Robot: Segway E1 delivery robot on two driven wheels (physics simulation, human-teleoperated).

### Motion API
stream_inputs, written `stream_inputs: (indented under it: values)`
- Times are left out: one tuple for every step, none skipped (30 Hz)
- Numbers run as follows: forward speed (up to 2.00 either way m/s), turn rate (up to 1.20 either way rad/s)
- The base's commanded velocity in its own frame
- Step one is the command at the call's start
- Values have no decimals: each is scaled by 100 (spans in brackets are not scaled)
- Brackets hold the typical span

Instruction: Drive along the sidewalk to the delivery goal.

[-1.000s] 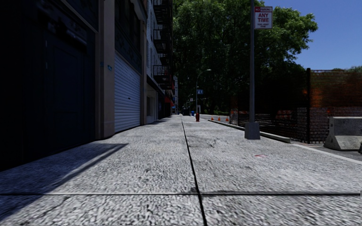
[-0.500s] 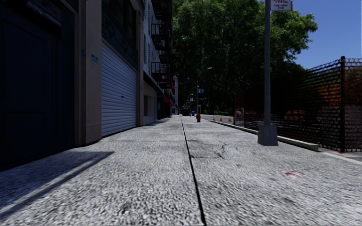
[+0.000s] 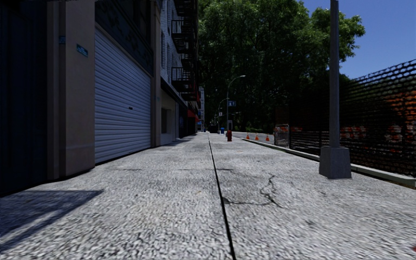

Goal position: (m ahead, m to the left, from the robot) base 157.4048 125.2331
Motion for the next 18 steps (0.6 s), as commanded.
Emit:
stream_inputs:
  values:
    - [196,0]
    - [196,0]
    - [196,0]
    - [196,0]
    - [196,0]
    - [196,0]
    - [196,0]
    - [196,0]
    - [196,0]
    - [196,0]
    - [196,0]
    - [196,0]
    - [196,0]
    - [196,0]
    - [196,0]
    - [196,0]
    - [196,0]
    - [196,0]
